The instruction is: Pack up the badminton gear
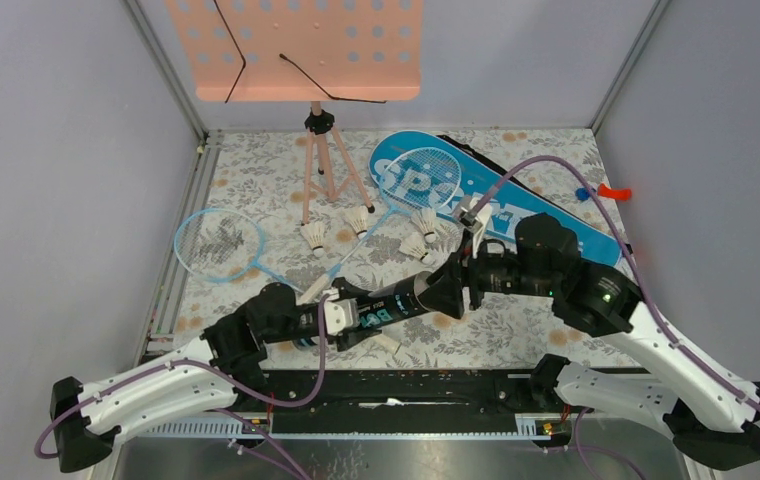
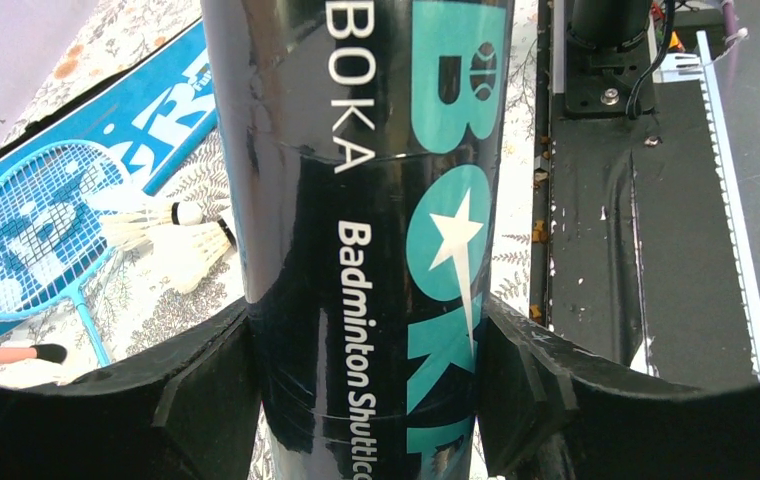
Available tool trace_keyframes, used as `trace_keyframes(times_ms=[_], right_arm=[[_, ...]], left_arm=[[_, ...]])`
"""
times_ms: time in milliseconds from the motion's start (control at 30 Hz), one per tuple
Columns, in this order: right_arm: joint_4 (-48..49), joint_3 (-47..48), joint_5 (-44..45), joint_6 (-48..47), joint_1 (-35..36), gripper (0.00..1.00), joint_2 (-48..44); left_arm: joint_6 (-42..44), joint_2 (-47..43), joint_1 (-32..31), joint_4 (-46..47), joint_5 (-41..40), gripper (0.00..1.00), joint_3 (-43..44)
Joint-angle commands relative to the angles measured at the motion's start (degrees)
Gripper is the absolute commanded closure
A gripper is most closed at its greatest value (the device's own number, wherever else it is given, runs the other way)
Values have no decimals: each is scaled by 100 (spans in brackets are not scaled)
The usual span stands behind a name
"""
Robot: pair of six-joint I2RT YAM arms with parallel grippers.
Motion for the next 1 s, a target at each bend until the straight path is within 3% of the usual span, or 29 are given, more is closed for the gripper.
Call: trace_keyframes(times_ms=[0,133,267,400,467,533,633,700,800,967], right_arm=[[-380,654,218,-285,123,32,-239],[-164,892,290,-556,123,21,-589],[152,1013,311,-656,123,1,-832],[184,1132,764,-916,123,0,-961],[120,1144,1675,-973,123,0,-1002],[-144,1216,3325,-676,124,0,-882],[-710,1317,6210,-3,123,0,-249],[-1051,1396,7019,52,115,0,326],[-1701,1846,7248,471,78,0,1381],[-1941,2299,6859,1189,-189,0,2842]], left_arm=[[-109,-214,-96,864,258,84,7],[-197,-355,-96,862,15,84,-40],[-359,-507,-96,983,-343,84,-127],[-751,-714,-103,1137,-1369,84,-144],[-1150,-848,-96,1361,-2448,81,-148],[-1641,-933,-96,1397,-3586,82,-36],[-2177,-1058,-99,1079,-4969,83,199],[-2303,-1141,-98,837,-5395,83,293],[-2554,-1264,-96,555,-5853,83,388],[-2750,-1376,-96,-2,-5994,83,432]])
